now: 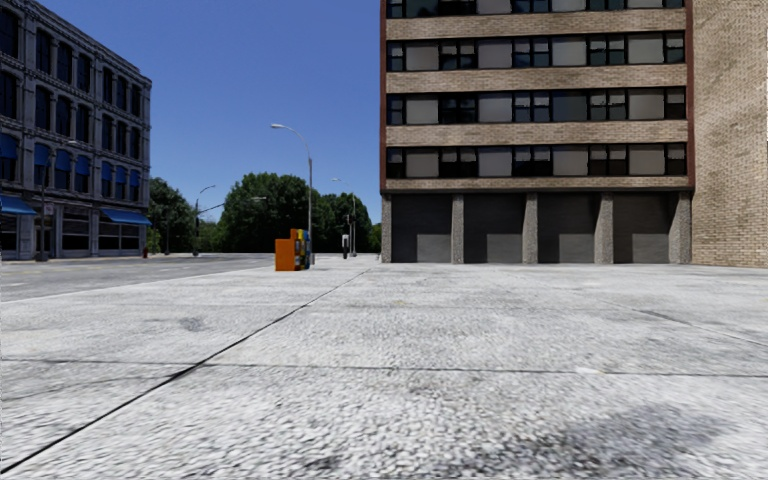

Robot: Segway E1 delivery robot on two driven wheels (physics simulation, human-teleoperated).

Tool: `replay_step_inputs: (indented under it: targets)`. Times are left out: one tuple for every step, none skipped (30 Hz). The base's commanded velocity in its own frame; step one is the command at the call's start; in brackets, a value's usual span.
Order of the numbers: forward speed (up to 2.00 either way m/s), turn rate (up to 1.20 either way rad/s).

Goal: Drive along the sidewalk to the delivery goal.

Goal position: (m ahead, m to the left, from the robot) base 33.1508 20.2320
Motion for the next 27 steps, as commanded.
replay_step_inputs:
  targets:
    - [1.34,0.00]
    - [1.34,0.00]
    - [1.34,0.00]
    - [1.34,0.00]
    - [1.36,0.00]
    - [1.42,0.00]
    - [1.46,0.00]
    - [1.46,0.00]
    - [1.47,0.00]
    - [1.47,0.00]
    - [1.47,0.00]
    - [1.48,0.00]
    - [1.48,0.00]
    - [1.50,0.00]
    - [2.00,0.00]
    - [2.00,0.00]
    - [2.00,0.00]
    - [2.00,0.00]
    - [2.00,0.00]
    - [2.00,0.00]
    - [2.00,0.00]
    - [2.00,0.00]
    - [2.00,0.00]
    - [2.00,0.00]
    - [2.00,0.00]
    - [2.00,0.00]
    - [2.00,0.00]
